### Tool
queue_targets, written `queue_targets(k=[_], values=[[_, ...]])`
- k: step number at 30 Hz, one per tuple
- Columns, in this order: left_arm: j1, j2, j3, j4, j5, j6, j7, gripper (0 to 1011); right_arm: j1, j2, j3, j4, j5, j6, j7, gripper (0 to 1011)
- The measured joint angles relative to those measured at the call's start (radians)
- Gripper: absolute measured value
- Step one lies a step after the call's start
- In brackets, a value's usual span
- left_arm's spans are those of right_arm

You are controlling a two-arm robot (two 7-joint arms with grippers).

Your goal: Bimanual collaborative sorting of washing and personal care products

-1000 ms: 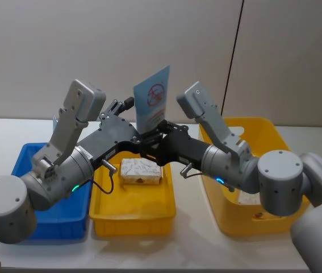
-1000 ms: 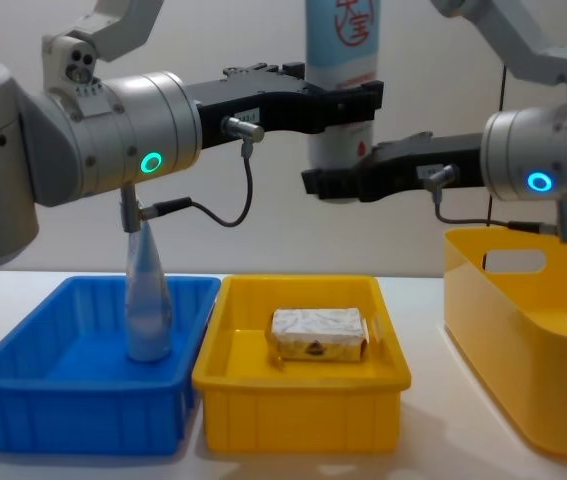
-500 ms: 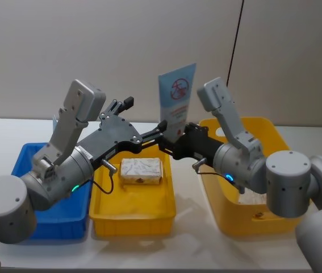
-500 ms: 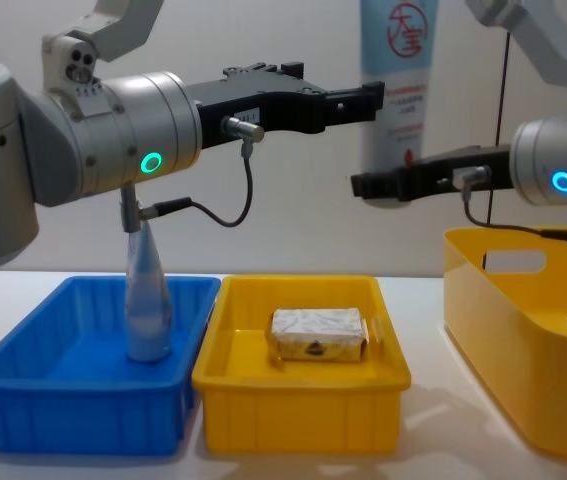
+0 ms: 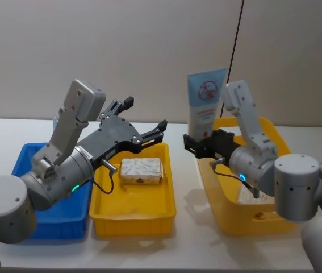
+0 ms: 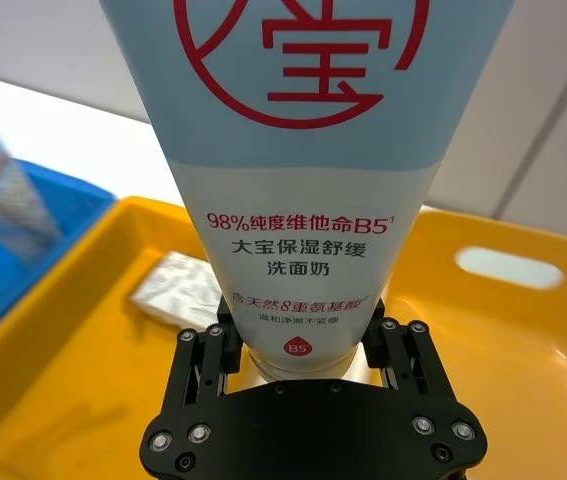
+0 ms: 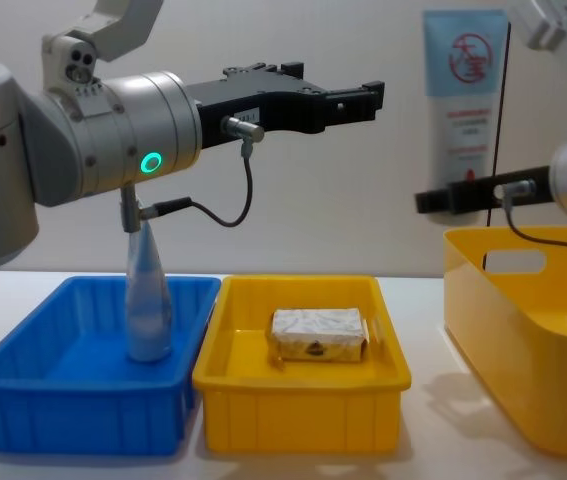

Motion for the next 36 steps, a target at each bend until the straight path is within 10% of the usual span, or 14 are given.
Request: queue_targets(k=[18, 36], values=[[0.000, 0.000, 0.000, 0.000, 0.000, 0.000, 0.000, 1001, -0.001, -0.022, 0.081, 0.049, -0.046, 0.162, -0.188, 637], [0.000, 0.000, 0.000, 0.000, 0.000, 0.000, 0.000, 1001, 0.010, -0.024, 0.088, 0.093, -0.077, 0.214, -0.221, 659]])
